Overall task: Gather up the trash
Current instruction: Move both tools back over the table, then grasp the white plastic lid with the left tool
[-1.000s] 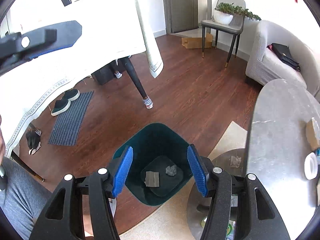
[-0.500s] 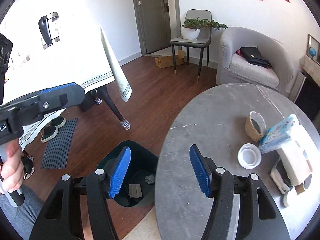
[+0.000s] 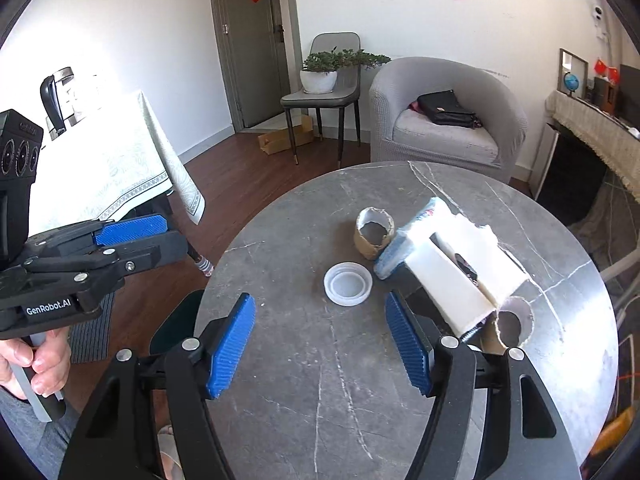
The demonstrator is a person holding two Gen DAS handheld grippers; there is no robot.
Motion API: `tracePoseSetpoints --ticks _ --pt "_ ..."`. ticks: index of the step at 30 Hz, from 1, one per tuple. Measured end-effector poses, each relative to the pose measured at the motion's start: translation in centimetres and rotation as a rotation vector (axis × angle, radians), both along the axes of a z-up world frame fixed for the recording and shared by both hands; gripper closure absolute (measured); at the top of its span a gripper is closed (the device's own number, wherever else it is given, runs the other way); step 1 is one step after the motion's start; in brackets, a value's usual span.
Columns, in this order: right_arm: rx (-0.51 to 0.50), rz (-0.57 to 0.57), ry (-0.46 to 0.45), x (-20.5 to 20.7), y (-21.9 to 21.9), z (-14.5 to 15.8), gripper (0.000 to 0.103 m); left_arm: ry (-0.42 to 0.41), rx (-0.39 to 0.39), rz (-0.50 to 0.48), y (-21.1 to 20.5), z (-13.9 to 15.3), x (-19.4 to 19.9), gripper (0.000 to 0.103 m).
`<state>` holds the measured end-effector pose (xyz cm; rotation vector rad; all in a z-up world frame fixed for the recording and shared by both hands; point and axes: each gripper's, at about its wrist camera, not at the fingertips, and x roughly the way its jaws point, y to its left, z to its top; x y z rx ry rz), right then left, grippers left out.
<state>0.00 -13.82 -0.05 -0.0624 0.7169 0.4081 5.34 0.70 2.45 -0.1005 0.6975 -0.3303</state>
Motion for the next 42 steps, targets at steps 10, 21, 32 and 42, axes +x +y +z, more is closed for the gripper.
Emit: tracePoseSetpoints --ticks 10,21,32,42 --pt "0.019 -0.11 0.024 -0.1 -5.9 -0.9 0.033 0.059 0.016 -0.031 -4.6 -3.0 2.7 0.048" --pt "0.025 -0.168 0.028 -0.5 -10.3 -1.6 0.022 0.08 0.089 -0.073 -9.1 -5.2 4.5 0.046" --pt "0.106 -0.161 0.039 -0.1 -12.4 -1.5 0.022 0.114 0.123 -0.063 -11.0 -5.9 6.6 0.048" --pt "0.167 -0.144 0.041 0.4 -13.2 -0.9 0.022 0.142 0.162 -0.051 -12.2 -6.7 7.7 0.058"
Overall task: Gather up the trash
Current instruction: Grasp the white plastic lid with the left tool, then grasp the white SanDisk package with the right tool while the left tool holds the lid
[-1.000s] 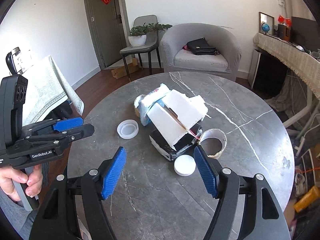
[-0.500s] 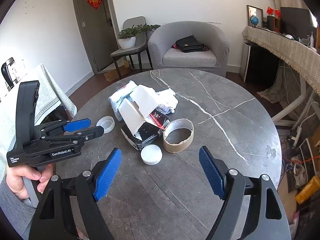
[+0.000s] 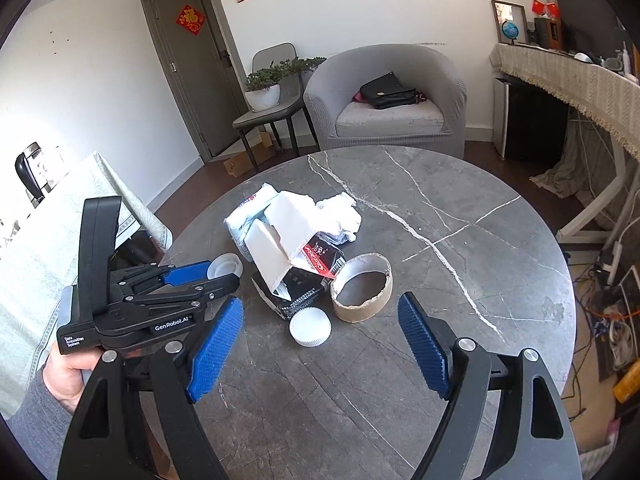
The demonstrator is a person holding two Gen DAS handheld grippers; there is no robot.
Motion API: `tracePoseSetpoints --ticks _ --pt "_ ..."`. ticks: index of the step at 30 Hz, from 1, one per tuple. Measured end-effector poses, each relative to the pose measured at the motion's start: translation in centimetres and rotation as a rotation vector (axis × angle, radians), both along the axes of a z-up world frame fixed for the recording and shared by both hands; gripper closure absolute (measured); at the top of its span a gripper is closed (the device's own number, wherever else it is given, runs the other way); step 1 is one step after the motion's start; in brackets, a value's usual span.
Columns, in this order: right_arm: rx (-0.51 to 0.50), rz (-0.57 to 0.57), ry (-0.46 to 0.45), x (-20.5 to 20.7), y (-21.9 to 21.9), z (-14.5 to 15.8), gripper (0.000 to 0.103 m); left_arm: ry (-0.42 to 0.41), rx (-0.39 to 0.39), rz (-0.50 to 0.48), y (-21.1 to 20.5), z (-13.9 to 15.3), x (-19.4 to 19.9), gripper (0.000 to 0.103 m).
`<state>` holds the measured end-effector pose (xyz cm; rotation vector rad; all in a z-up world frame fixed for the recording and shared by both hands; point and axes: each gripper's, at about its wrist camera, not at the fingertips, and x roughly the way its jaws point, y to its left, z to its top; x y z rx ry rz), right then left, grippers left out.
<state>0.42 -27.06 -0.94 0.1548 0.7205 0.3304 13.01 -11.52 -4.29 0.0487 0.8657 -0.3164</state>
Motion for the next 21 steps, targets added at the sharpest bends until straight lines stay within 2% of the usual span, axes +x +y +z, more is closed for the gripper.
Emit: tracePoseSetpoints --ticks 3,8,14,21 --pt "0.054 0.0 0.012 0.5 -0.2 -0.1 0.022 0.0 -0.01 0.006 0.0 -0.1 0.2 0.06" --pt "0.15 0.012 0.025 1.4 -0.2 -0.4 0.041 -0.016 0.001 0.005 -0.1 -0.1 0.0 0.062" --pt "0.138 0.006 0.022 2.0 0.2 -0.6 0.054 -0.027 -0.043 0.011 0.7 0.6 -0.6 0.062" --pt "0.169 0.006 0.015 2.7 0.1 -1.1 0.061 -0.035 -0.06 0.001 1.3 1.4 -1.4 0.062"
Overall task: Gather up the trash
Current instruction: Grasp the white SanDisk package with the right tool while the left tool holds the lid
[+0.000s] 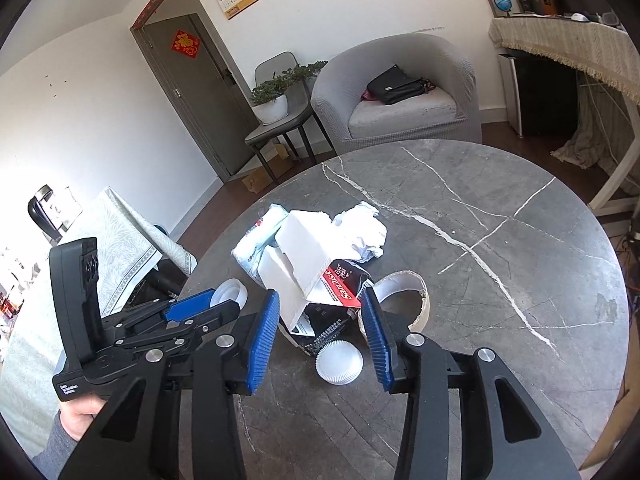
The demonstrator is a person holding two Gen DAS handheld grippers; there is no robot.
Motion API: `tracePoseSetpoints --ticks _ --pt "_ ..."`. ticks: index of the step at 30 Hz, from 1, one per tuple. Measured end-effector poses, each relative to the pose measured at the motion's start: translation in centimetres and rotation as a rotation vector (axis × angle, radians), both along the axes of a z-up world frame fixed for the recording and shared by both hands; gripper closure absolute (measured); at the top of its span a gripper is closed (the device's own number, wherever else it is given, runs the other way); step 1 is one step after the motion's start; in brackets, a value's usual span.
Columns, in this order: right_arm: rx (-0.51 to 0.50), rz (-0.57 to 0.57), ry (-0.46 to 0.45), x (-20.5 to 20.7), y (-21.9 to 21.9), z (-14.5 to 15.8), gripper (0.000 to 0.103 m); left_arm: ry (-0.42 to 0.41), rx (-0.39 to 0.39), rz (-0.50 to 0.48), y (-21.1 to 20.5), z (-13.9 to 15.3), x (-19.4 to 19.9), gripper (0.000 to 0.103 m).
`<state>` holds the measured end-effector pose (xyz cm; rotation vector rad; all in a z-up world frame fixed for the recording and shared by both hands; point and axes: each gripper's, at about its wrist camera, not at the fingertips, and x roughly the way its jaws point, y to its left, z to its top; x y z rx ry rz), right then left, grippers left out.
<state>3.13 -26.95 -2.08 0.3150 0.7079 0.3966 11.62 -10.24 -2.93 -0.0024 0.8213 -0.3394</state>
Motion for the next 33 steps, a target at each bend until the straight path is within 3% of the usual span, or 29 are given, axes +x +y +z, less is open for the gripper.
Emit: tracePoseSetpoints --ticks 15,17,20,27,33 --pt "0.003 0.006 -0.038 1.7 2.3 0.2 0.083 -0.016 -0.024 0.003 2.8 1.5 -1.1 0.062" --pt "-0.009 0.012 -0.045 1.7 2.8 0.5 0.093 -0.019 -0.028 0.008 3.5 1.8 -1.2 0.062" --pt "-0.044 0.02 -0.058 1.5 3.7 1.1 0.1 -0.017 -0.038 0.019 4.6 2.0 -1.5 0.062" --pt "-0.21 0.029 -0.115 -0.1 6.8 3.9 0.101 -0.019 -0.042 0.037 6.9 2.5 -2.6 0.062" --pt "-0.246 0.009 -0.154 -1.3 7.4 5.8 0.102 -0.016 -0.07 0.057 9.5 2.4 -3.8 0.062"
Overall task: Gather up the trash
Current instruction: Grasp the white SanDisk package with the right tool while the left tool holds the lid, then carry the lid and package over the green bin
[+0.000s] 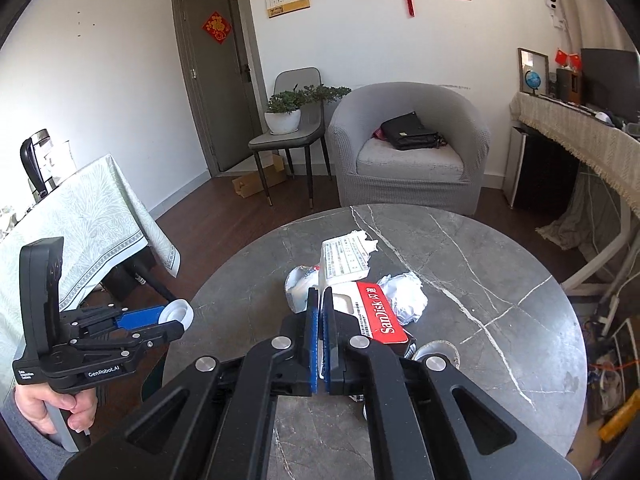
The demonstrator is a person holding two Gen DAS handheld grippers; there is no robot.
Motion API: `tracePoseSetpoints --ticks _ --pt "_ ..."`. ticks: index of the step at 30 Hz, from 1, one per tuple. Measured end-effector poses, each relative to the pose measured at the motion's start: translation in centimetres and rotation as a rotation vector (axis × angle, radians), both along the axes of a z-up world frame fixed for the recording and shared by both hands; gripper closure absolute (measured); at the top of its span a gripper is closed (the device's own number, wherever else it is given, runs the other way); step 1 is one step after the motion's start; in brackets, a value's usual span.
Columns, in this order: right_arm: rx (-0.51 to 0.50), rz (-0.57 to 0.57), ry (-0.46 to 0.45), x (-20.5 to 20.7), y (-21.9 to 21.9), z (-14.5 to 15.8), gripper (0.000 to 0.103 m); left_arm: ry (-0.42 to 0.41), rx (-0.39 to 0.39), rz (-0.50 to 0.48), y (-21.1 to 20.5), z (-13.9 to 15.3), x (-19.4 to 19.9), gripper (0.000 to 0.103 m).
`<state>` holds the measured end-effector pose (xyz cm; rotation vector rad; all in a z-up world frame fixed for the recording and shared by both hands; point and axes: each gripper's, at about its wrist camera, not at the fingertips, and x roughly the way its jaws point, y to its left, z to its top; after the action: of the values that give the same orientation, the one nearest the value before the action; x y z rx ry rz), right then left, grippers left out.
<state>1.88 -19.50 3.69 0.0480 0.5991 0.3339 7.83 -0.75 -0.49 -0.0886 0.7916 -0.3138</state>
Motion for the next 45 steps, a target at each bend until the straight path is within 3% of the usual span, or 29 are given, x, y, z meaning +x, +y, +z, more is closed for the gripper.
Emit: tracePoseSetpoints --ticks 8,15,21,22,25,26,28,34,36,41,45 --pt "-0.007 0.027 -0.024 -0.6 1.8 1.5 0.103 0.013 -0.001 0.048 3.7 -0.3 -0.6 0.062" --pt "-0.072 0.052 0.025 -0.5 4.4 0.4 0.103 0.017 -0.002 0.068 5.6 -0.4 -0.8 0.062" --pt "-0.018 0.076 0.086 -1.1 3.9 -0.3 0.101 0.02 0.003 0.077 6.5 -0.3 -0.8 0.061" --pt "-0.01 0.071 0.097 -1.4 3.6 -0.5 0.095 0.023 0.007 0.08 6.6 -0.3 -0.8 0.062" --pt "0.014 0.06 0.14 -2.0 3.0 -1.3 0.054 0.025 0.014 0.088 7.3 -0.3 -0.9 0.062" --pt "0.017 0.051 0.14 -2.2 2.9 -1.5 0.053 0.025 0.013 0.091 7.5 -0.3 -0.9 0.062" --pt "0.031 0.043 0.15 -2.3 2.8 -1.7 0.053 0.026 0.011 0.098 7.8 -0.3 -1.2 0.062" --pt "0.214 0.023 0.252 -0.5 1.9 -3.9 0.054 0.027 0.02 0.099 8.3 -0.4 -1.6 0.061" --pt "0.26 0.012 0.292 0.3 1.7 -4.8 0.061 0.027 0.023 0.101 8.4 -0.5 -1.7 0.061" --pt "0.334 0.033 0.311 1.2 1.9 -5.5 0.09 0.032 0.017 0.11 9.0 -0.6 -1.6 0.061" --pt "0.347 0.049 0.322 1.3 2.8 -5.6 0.094 0.039 0.018 0.115 9.7 -0.9 -1.7 0.061"
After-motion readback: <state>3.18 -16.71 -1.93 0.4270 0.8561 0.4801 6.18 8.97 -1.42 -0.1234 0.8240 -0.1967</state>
